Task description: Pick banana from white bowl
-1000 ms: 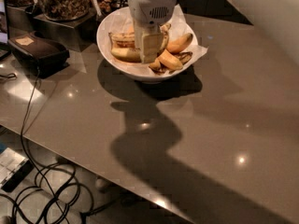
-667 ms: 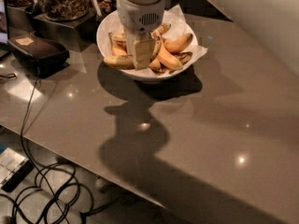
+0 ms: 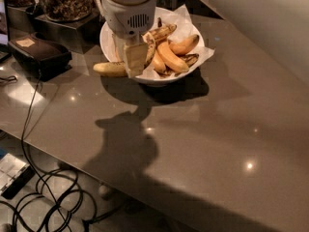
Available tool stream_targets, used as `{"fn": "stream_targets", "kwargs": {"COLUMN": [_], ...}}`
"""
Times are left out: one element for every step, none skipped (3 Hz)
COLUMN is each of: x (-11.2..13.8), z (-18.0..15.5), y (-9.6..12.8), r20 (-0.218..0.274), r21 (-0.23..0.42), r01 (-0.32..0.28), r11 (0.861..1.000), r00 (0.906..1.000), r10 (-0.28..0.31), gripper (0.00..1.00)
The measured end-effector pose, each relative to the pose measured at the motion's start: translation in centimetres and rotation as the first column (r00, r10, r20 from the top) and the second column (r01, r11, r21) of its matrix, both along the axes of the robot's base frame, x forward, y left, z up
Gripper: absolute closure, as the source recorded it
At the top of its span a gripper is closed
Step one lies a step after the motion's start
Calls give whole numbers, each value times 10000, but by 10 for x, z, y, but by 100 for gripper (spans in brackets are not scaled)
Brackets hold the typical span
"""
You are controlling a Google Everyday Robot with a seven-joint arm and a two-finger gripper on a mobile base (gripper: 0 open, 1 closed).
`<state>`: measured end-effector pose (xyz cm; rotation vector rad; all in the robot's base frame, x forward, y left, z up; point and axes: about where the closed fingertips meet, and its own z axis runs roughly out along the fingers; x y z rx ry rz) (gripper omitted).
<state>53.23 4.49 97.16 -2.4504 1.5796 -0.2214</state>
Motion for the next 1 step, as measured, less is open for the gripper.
{"fn": "stream_targets", "kwargs": {"x": [0], "z": [0], "y": [0], "r20": [0], "r21": [0], "r01": [0], "r11": [10000], "r00": [10000], "r10": [0], "gripper": [100]}}
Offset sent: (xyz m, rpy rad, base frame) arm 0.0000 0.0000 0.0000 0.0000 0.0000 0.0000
